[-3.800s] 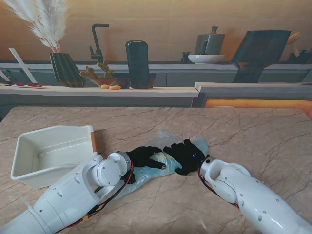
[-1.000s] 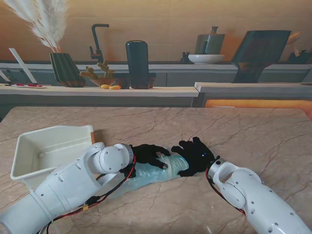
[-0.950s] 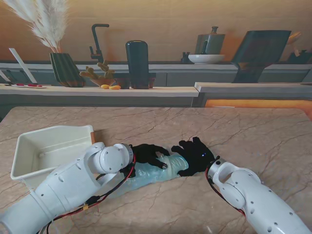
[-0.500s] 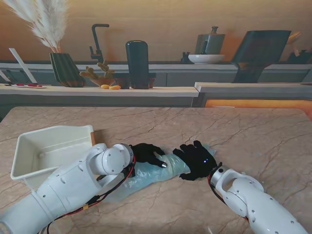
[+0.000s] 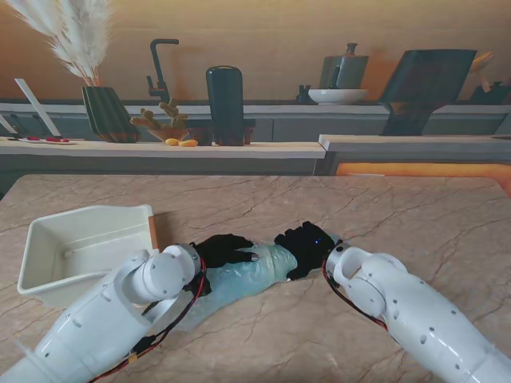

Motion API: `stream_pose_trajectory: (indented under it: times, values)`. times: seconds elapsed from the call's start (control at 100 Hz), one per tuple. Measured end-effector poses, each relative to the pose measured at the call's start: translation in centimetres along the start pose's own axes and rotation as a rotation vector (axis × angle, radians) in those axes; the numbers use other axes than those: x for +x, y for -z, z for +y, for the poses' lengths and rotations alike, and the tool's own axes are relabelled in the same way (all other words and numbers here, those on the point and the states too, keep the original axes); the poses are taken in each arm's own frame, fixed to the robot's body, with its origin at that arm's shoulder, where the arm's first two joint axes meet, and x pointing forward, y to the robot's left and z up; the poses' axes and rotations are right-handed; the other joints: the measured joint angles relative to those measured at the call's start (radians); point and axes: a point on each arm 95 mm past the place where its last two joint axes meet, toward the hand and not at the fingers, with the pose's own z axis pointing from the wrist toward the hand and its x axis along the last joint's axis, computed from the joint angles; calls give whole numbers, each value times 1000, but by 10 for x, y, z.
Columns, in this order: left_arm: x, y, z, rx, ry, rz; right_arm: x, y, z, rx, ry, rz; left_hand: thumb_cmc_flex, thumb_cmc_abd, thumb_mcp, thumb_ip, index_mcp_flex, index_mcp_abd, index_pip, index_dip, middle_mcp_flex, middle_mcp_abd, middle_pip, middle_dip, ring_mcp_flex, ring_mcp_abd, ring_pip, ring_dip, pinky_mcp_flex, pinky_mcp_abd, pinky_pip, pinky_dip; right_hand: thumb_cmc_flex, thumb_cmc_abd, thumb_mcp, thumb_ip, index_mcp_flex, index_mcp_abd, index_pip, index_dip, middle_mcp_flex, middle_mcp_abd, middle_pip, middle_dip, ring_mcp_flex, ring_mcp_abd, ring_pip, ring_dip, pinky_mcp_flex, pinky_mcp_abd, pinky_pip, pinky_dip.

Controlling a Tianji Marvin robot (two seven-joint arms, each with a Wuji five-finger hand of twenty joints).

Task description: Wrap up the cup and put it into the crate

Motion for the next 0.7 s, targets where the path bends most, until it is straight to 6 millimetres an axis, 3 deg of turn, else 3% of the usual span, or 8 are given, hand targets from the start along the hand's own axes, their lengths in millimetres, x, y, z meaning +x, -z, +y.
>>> stream_pose_trajectory:
  times: [0.1,0.29,0.36,0.53,0.63,0.7]
  values:
    - [2,10,-1,98,-95,57,-3,-5,8,111,-93,3,0,-11,-2,10,-36,-6,1,2,-41,0,-21,5,-34,1,-23,-7,-9,0,-25,-6,-8,-5,0,-13,26,82,11,50,48,44,18,43,28,25,96,39,2,25,80,20]
    - [16,23,2,164,-229,143,-4,-11,16,243,-179,1,0,-12,-2,10,-85,-9,-2,-4,-112,-1,-47,-9,-79,1,-82,-28,-20,1,-70,-17,-41,-6,-1,-45,56,152,84,78,82,58,79,97,51,22,192,87,11,26,125,56]
    - [21,26,5,206,-305,187,-6,-12,17,300,-248,-1,0,-13,-2,10,-95,-10,-2,-8,-140,-1,-47,-5,-103,1,-84,-28,-25,1,-95,-19,-41,-7,-2,-66,59,153,91,81,83,59,85,108,51,22,201,97,11,26,128,66]
    - [31,27,27,239,-472,253,-14,-21,21,385,-307,7,-32,-78,-12,10,-131,-9,-15,-32,-195,-2,-50,-14,-143,-12,-113,-50,-48,2,-153,-27,-41,-18,-6,-66,68,153,95,114,83,59,86,130,50,21,201,121,2,26,128,70]
    - [37,25,45,200,-629,280,-21,-27,20,424,-350,2,-67,-117,-13,13,-160,-4,-39,-69,-218,-3,-51,-13,-173,-27,-139,-65,-57,4,-202,-29,-69,-38,-6,-66,89,127,121,131,101,31,99,135,51,2,239,137,-13,26,128,72]
    - [39,20,55,195,-689,303,-23,-31,19,447,-348,1,-83,-121,-4,18,-201,47,-68,-79,-268,11,-61,-15,-197,-29,-165,-76,-65,5,-232,-29,-105,-47,-15,-66,116,101,153,144,116,-1,119,135,66,-23,274,149,-27,11,111,72]
